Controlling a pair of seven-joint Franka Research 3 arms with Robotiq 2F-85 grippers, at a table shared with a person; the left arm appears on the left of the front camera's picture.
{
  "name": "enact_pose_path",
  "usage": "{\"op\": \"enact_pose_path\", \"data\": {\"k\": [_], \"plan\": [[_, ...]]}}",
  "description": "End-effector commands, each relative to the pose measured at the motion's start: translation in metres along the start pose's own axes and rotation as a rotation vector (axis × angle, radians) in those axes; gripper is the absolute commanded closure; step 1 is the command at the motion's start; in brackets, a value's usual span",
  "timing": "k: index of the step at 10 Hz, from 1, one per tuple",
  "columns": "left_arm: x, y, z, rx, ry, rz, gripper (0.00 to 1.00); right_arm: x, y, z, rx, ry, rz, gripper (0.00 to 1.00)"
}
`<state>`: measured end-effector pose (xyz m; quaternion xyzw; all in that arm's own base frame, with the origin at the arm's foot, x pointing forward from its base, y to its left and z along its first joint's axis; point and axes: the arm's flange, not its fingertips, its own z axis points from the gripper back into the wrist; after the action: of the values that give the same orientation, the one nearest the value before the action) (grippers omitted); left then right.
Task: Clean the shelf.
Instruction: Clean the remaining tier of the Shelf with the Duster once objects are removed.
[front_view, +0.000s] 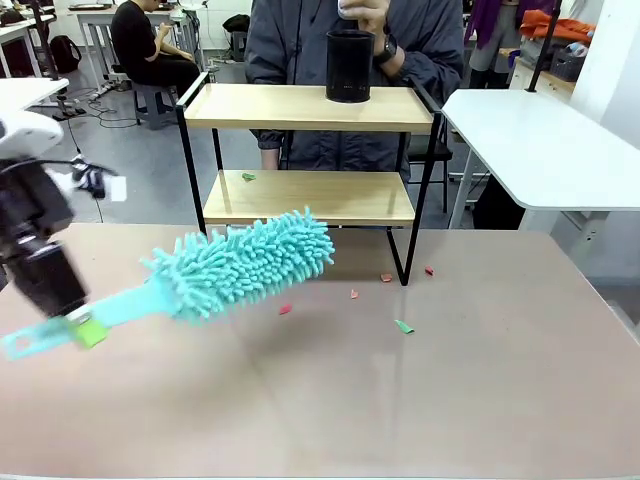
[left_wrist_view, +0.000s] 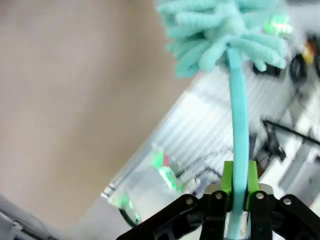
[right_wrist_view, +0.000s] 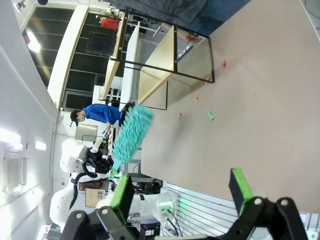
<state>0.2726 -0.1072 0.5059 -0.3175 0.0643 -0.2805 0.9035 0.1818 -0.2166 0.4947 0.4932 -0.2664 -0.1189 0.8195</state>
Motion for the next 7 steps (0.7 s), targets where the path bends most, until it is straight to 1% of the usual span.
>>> {"op": "enact_pose_path", "data": {"k": [1, 2, 3, 4, 5, 6, 7], "plan": [[0.013, -0.008, -0.006, 0.109, -0.202, 0.125, 0.87, 0.001, 0.001, -0.002, 0.025, -0.015, 0.026, 0.0], [0.014, -0.012, -0.003, 0.138, -0.271, 0.133, 0.87, 0.001, 0.001, -0.002, 0.025, -0.015, 0.026, 0.0], [0.01, -0.016, -0.001, 0.006, -0.133, -0.006, 0.87, 0.001, 0.001, -0.002, 0.025, -0.015, 0.026, 0.0], [0.018, -0.003, 0.01, 0.093, -0.201, 0.099, 0.87, 0.001, 0.001, -0.002, 0.025, -0.015, 0.026, 0.0], [0.018, -0.003, 0.01, 0.093, -0.201, 0.099, 0.87, 0.001, 0.001, -0.002, 0.025, -0.015, 0.026, 0.0], [0.018, -0.011, 0.007, 0.086, -0.2, 0.073, 0.87, 0.001, 0.001, -0.002, 0.025, -0.015, 0.026, 0.0], [0.023, -0.012, 0.007, 0.118, -0.257, 0.102, 0.87, 0.001, 0.001, -0.002, 0.025, -0.015, 0.026, 0.0]]}}
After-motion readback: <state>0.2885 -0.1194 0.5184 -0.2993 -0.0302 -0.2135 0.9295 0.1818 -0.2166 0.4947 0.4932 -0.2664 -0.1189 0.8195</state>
